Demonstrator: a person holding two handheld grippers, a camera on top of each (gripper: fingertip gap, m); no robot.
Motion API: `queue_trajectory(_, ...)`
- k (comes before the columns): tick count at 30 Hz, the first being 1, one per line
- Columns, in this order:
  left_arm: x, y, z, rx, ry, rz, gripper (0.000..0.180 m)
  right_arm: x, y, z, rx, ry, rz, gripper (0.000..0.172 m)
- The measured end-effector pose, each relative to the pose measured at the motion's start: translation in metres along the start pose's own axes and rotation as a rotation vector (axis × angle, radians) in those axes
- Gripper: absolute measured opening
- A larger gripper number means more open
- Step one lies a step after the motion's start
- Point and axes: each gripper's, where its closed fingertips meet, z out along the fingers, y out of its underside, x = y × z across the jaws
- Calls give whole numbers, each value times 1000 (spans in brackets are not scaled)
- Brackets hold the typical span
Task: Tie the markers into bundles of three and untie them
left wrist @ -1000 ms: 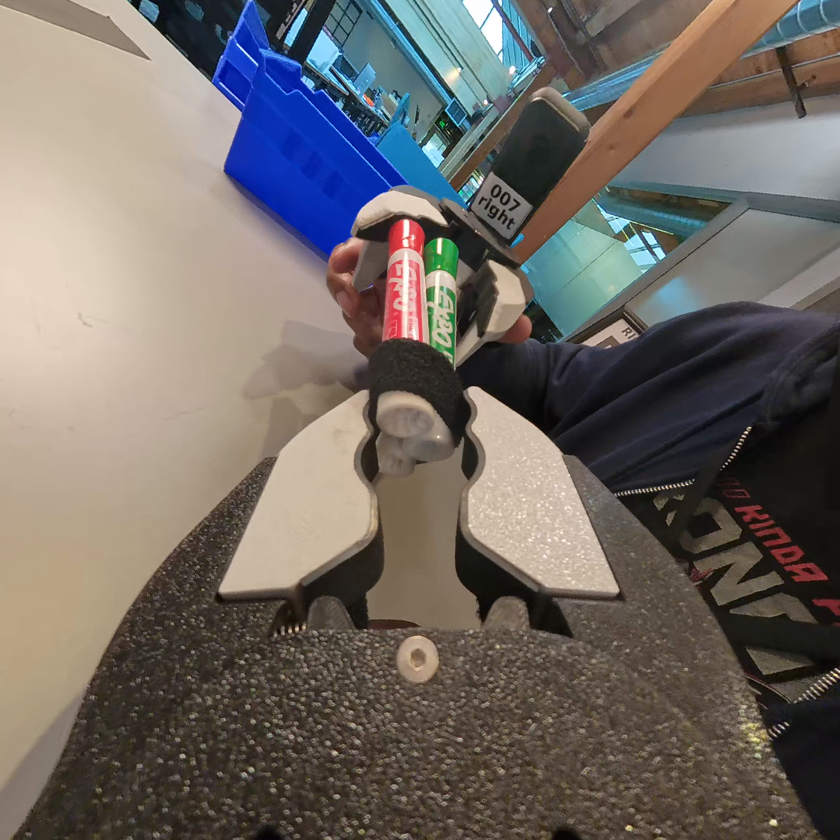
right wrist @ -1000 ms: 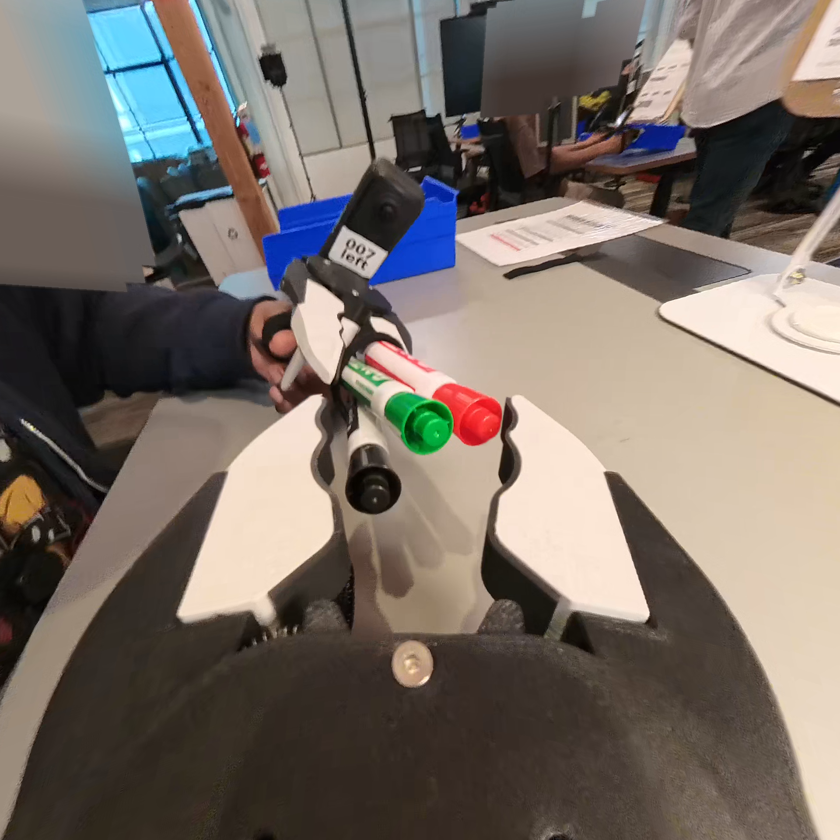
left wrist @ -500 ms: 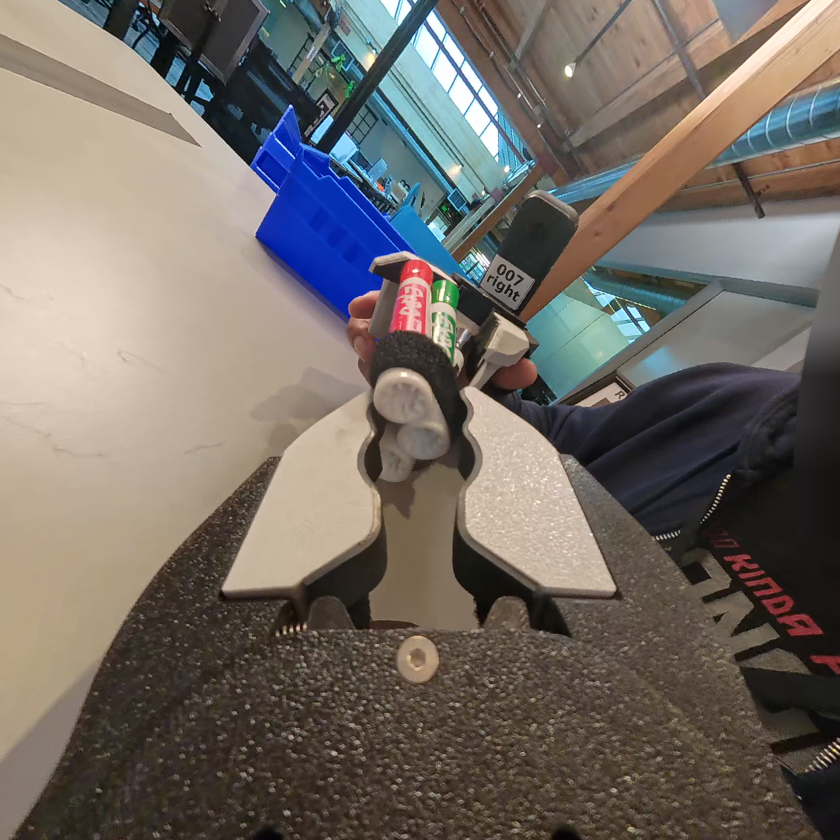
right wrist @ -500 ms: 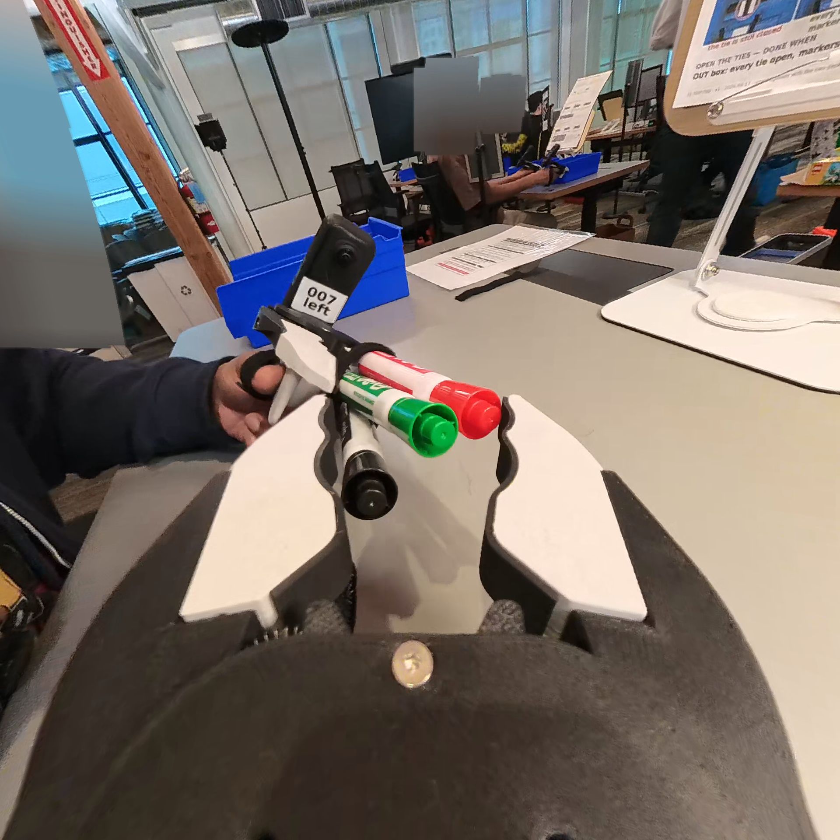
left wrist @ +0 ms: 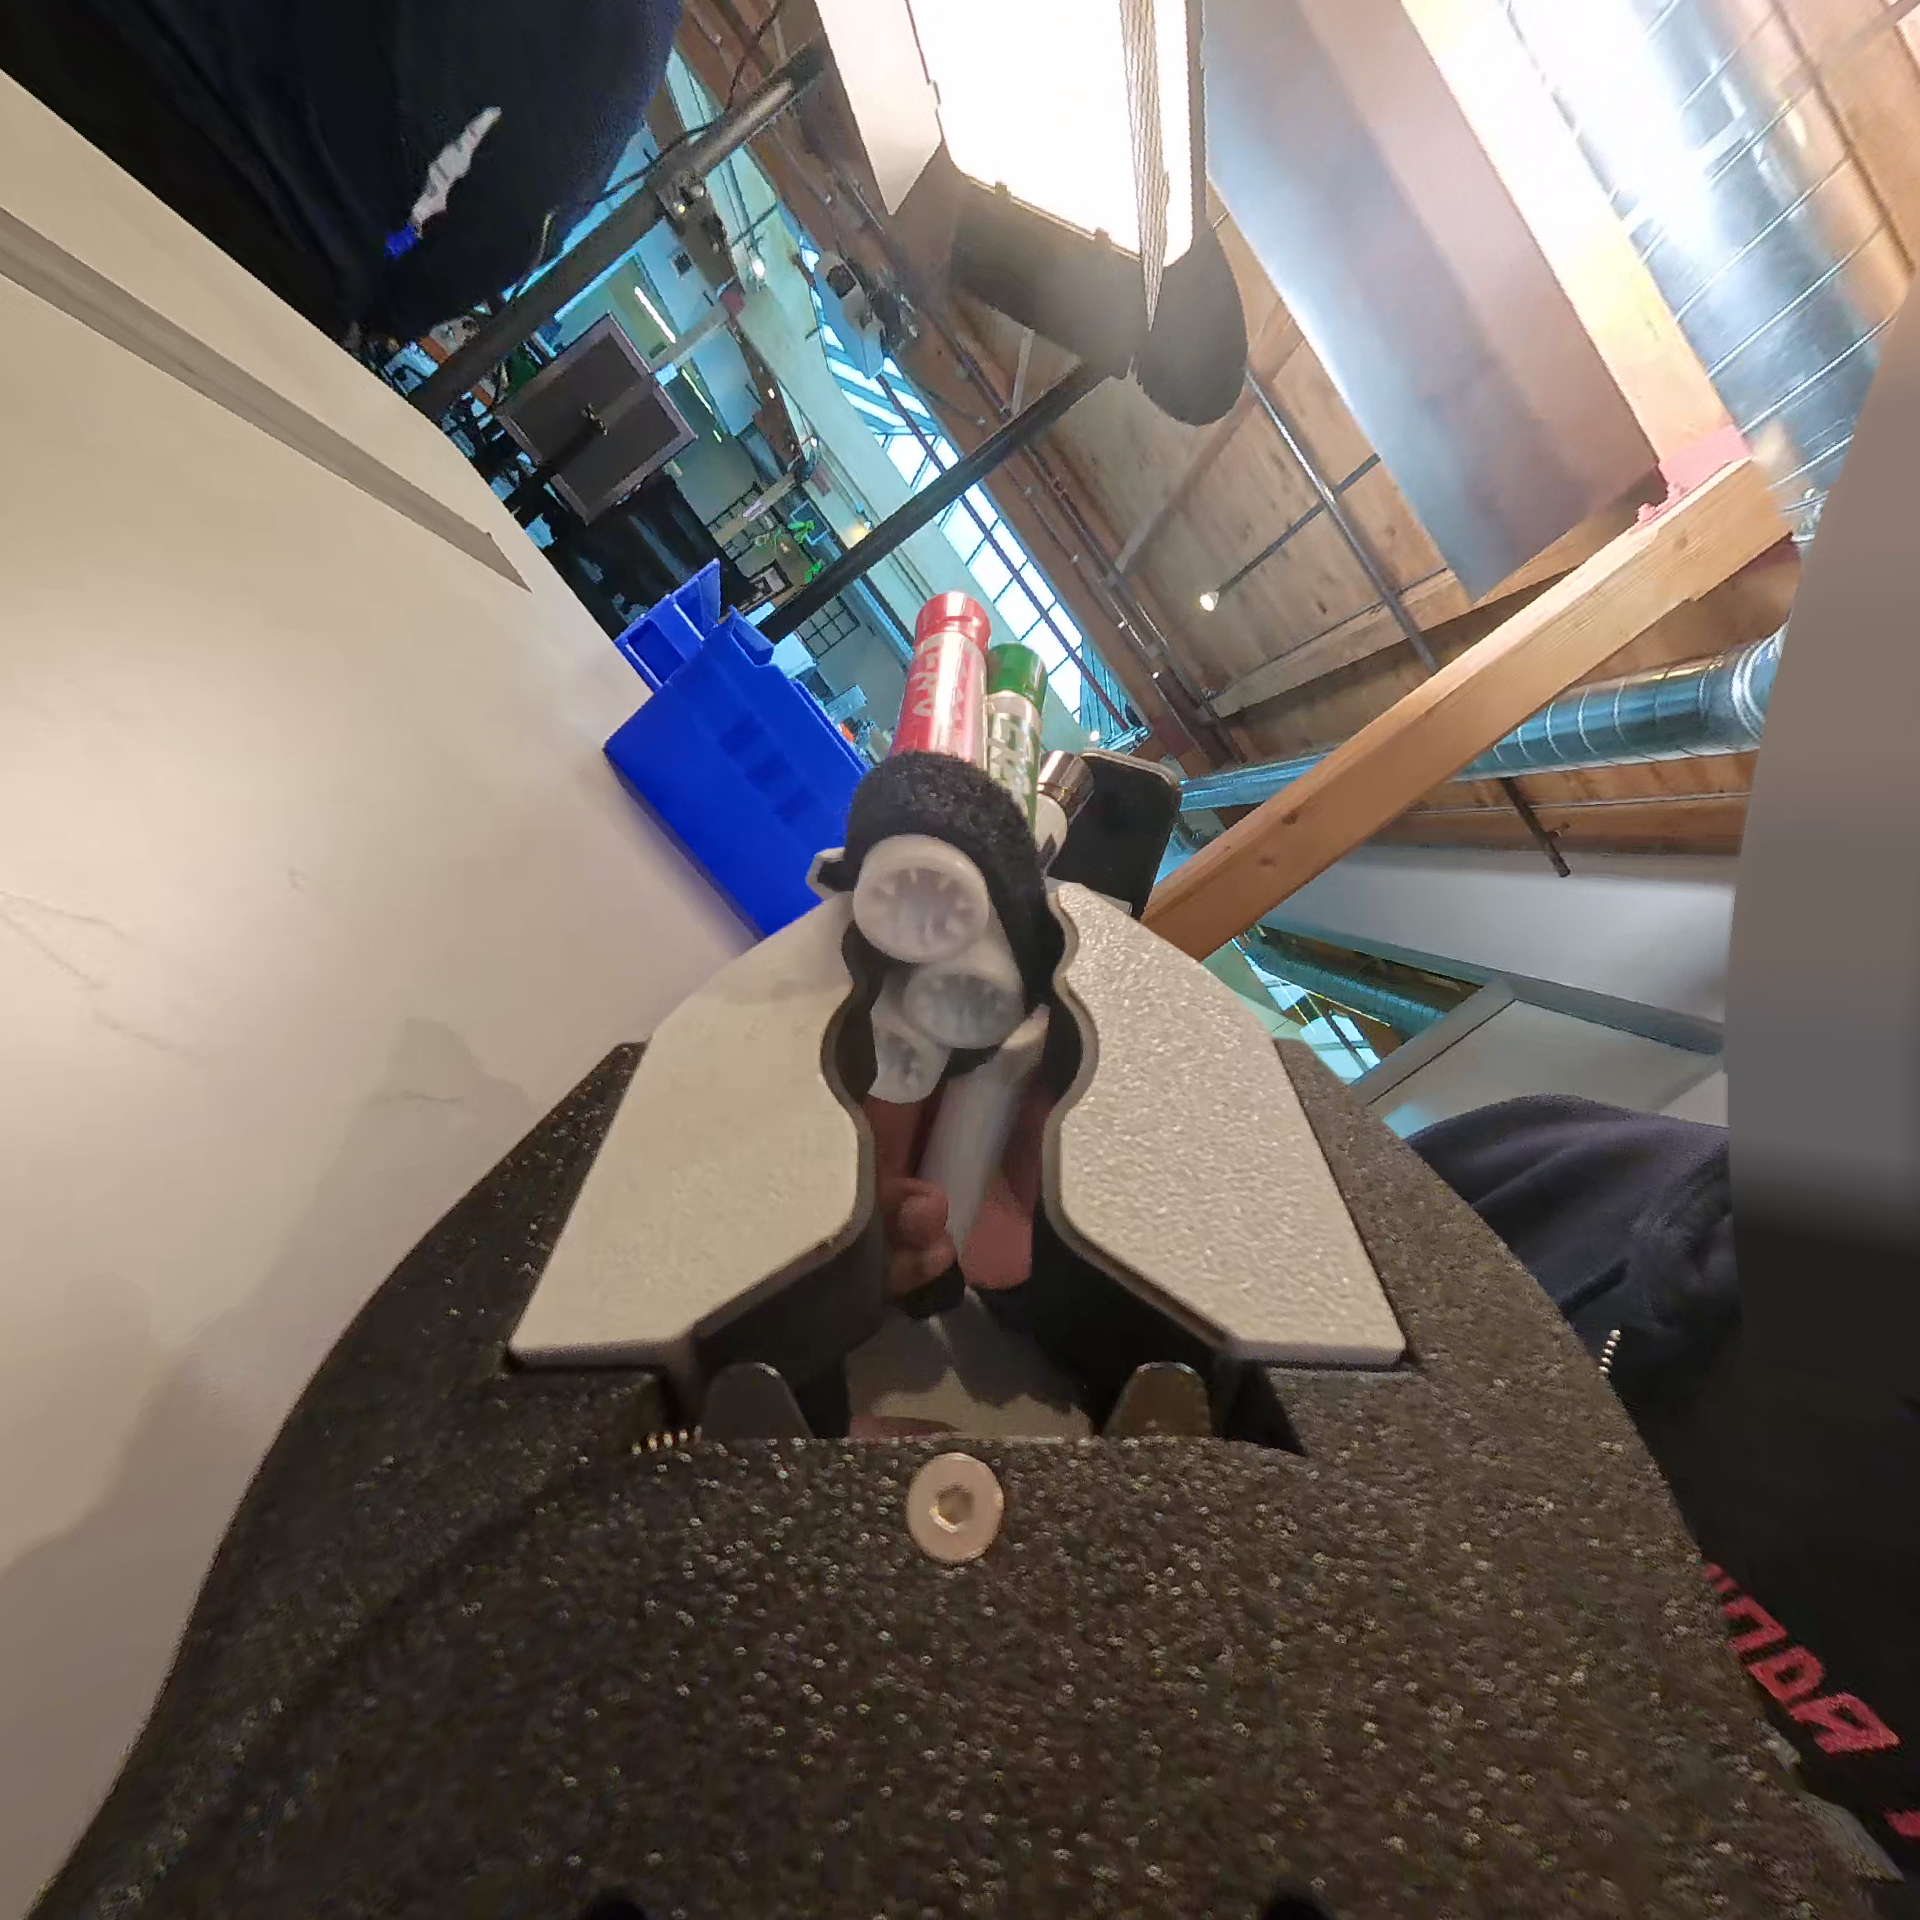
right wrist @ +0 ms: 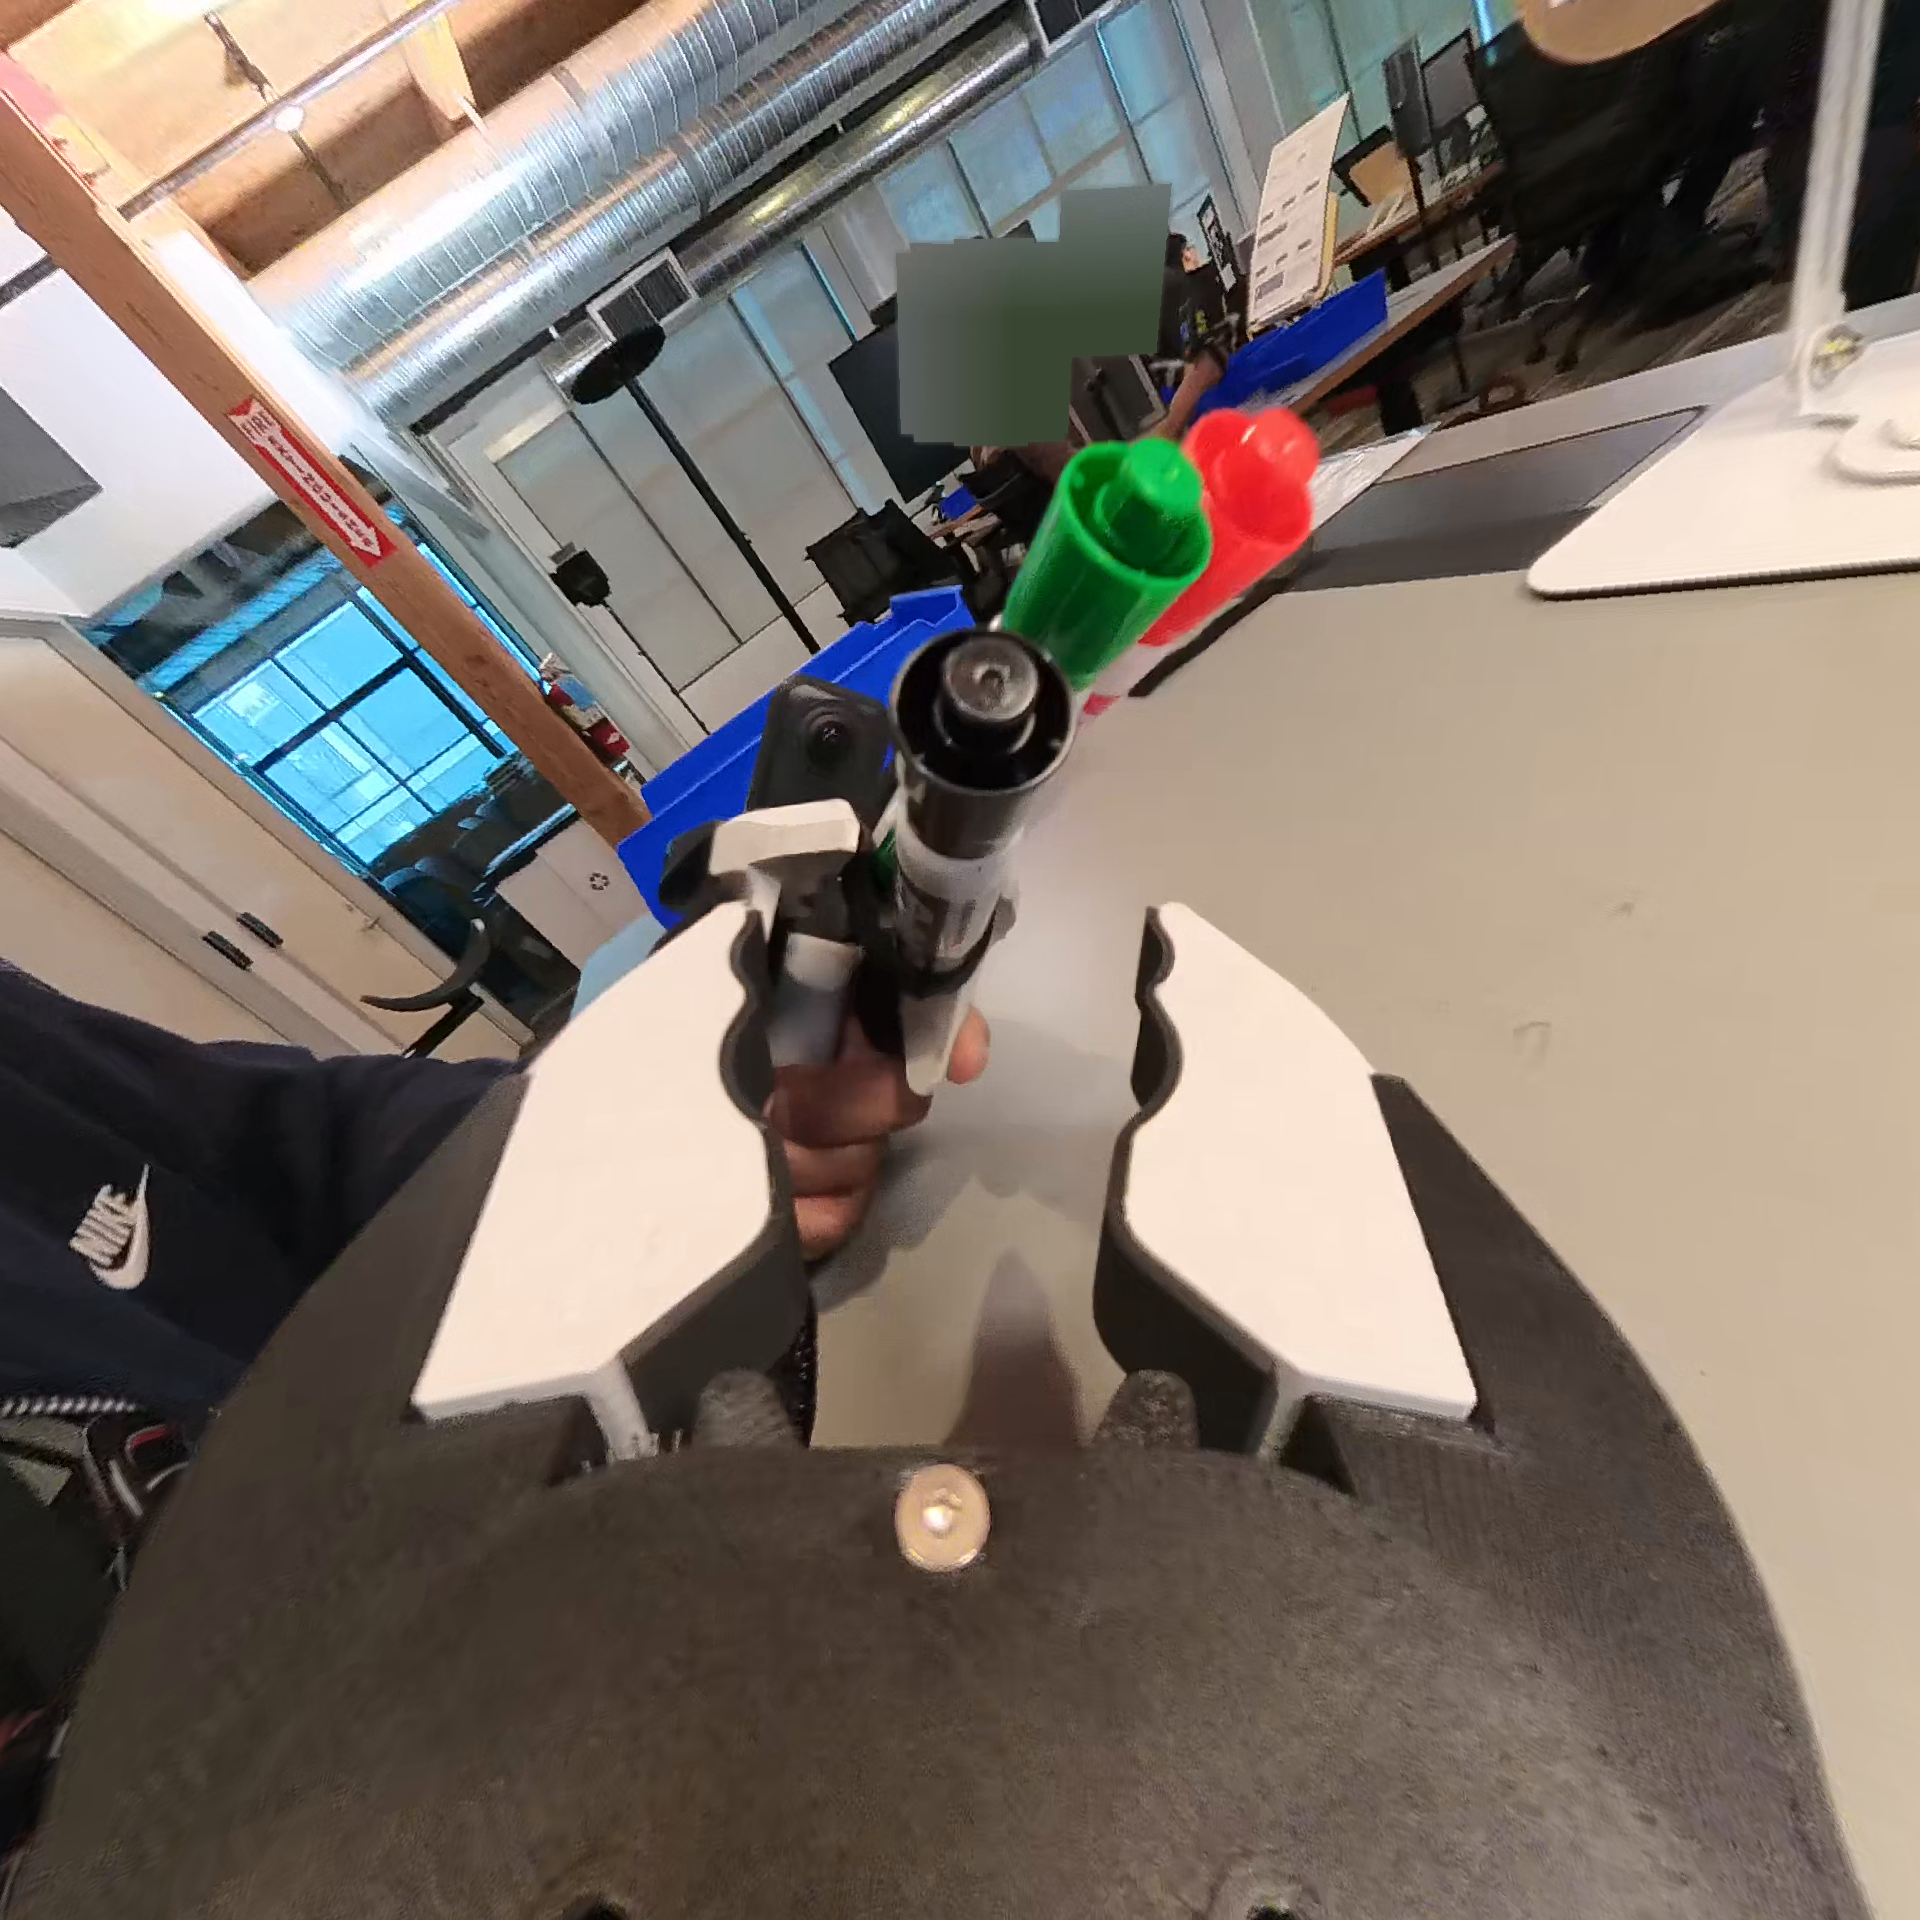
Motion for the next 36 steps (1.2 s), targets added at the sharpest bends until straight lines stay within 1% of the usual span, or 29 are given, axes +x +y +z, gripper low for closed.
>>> queue_trajectory(3, 4, 6, 2, -11, 10, 9, 29, -3, -8, 5, 80, -9, 24, 63)
queue_trajectory(5, 6, 8, 3, -20, 21, 7, 29, -6, -16, 5, 139, -48, 62, 57)
queue_trajectory(9, 11, 17, 5, -51, 47, -18, 29, -8, -11, 12, 134, -71, 50, 44)
queue_trajectory(11, 14, 19, 5, -60, 57, -8, 29, -12, -13, 11, 159, -77, 18, 34)
queue_trajectory(13, 14, 19, 4, -67, 54, -2, 29, -14, -12, 11, 168, -76, -11, 31)
queue_trajectory(14, 12, 20, 4, -74, 46, -9, 29, -15, -12, 11, 167, -76, -19, 25)
queue_trajectory(21, 11, 19, 4, -67, 40, -17, 29, -14, -10, 12, 177, -72, -1, 23)
queue_trajectory(24, 11, 19, 3, -71, 28, 17, 27, -15, -9, 12, 154, -69, -24, 25)
queue_trajectory(26, 13, 18, 3, -74, 38, 31, 27, -16, -9, 11, 137, -63, -87, 26)
queue_trajectory(28, 15, 16, 1, -66, 53, 27, 26, -17, -12, 8, 133, -42, -171, 32)
queue_trajectory(30, 13, 13, -2, -63, 47, 25, 25, -15, -18, 2, 134, -17, -268, 46)
queue_trajectory(32, 10, 8, -6, -69, 33, 34, 25, -10, -23, -5, 106, 23, -418, 58)
queue_trajectory(36, 2, -1, -15, -67, -30, 58, 25, 5, -25, -20, 22, 148, -820, 72)
